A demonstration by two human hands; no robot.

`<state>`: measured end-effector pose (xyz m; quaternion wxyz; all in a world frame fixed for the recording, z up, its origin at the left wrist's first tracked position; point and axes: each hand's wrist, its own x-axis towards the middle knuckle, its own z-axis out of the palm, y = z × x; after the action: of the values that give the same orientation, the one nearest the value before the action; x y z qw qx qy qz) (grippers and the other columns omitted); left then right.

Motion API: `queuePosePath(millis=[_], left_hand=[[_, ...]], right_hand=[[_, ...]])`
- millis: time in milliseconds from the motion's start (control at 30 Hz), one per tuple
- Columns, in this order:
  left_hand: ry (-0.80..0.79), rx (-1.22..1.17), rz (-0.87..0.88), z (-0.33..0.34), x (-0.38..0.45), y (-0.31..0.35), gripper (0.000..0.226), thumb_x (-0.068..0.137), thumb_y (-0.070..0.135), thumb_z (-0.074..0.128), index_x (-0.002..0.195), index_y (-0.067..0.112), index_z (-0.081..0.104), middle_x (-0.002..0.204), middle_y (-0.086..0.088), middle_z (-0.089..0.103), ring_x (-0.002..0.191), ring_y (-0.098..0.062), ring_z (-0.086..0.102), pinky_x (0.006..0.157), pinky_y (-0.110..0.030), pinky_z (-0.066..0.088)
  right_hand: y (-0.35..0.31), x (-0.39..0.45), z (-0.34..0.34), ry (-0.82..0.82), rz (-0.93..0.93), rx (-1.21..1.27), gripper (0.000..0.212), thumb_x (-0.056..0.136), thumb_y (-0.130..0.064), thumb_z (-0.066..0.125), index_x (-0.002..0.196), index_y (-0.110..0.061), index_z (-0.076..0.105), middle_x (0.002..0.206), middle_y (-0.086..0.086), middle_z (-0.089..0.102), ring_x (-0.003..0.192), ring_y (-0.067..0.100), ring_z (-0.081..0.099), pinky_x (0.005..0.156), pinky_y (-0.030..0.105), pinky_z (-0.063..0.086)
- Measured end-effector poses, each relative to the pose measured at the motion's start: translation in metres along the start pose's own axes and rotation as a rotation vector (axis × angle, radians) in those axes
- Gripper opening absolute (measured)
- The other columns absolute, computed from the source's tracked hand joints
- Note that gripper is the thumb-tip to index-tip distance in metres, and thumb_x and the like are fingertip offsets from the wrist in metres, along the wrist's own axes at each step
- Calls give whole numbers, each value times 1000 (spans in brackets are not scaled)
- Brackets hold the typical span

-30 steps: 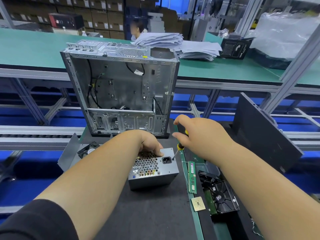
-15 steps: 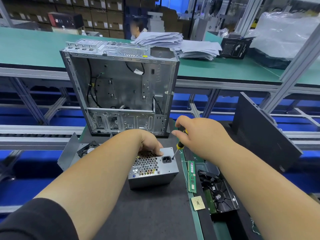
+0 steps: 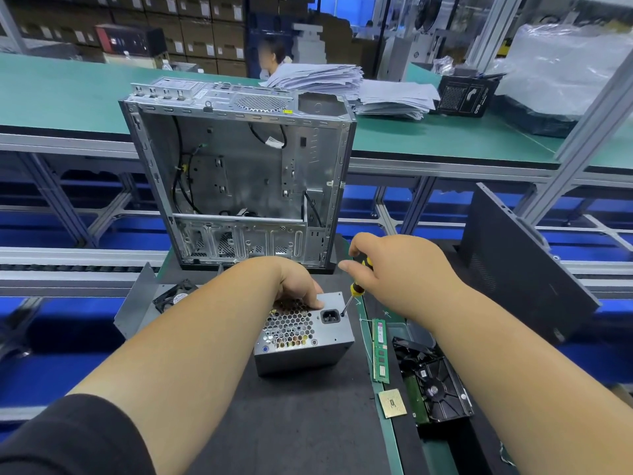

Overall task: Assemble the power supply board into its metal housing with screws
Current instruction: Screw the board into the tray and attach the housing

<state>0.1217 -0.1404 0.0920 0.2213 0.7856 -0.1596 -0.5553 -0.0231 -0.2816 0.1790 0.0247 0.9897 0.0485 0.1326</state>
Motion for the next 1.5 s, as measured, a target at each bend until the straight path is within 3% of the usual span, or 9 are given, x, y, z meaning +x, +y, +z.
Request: queuePosePath(millis=[100,200,300,433,567,733,967,1133,1500], left_hand=[[-5,-5,-1,0,-1,0,19,102,17,47,114,19,62,120,-13,60,105,-29,54,98,-43,43],[-10,4,2,0,-1,0,20,102,17,46,116,18,60,118,-13,59,103,-29,53,91,-39,42],[-9,8,3,0,0,0,19,102,16,47,115,18,61,116,-12,60,102,-29,53,89,-38,42],[6,29,16,1,0,1,17,102,16,47,112,18,60,107,-10,60,91,-25,52,74,-31,41],[20,18,12,2,-1,1,24,102,16,48,123,16,60,112,-12,59,96,-28,51,76,-32,43],[3,13,10,3,-2,2,21,103,15,45,118,17,59,113,-13,59,99,-29,51,77,-33,43],[9,10,10,2,-4,2,19,103,15,46,115,17,60,112,-12,60,99,-28,53,81,-34,45],[15,25,10,2,-3,2,20,103,16,46,118,17,59,114,-13,57,99,-28,47,73,-32,41],[31,39,18,1,-2,2,16,102,18,49,113,22,60,117,-10,58,100,-27,50,84,-34,40]], right_hand=[[-2,-2,0,-17,11,120,29,93,-42,44,119,-29,47,83,-10,58,76,18,55,58,30,41],[-2,-2,-2,-30,0,203,42,85,-30,48,126,-31,41,88,-11,55,80,18,53,56,31,36],[-1,-1,-3,-1,-4,166,39,88,-32,49,126,-31,42,77,-11,54,73,17,54,53,29,38],[1,-1,0,18,8,40,30,97,-48,44,120,-30,47,69,-10,51,71,19,55,55,30,40],[0,-3,1,18,17,-13,33,97,-56,35,106,-28,51,66,-9,49,67,17,53,54,29,38],[-2,-4,-3,-16,19,190,37,89,-34,49,125,-32,45,91,-11,56,80,17,53,61,31,42],[1,-3,0,2,11,5,32,96,-57,39,109,-30,51,74,-10,57,73,17,57,58,29,44],[-2,-5,-4,-42,23,190,39,86,-35,50,125,-33,44,97,-12,59,86,17,57,65,32,47],[-1,-4,0,-6,25,48,33,96,-57,39,108,-30,53,79,-9,60,77,17,58,63,31,49]])
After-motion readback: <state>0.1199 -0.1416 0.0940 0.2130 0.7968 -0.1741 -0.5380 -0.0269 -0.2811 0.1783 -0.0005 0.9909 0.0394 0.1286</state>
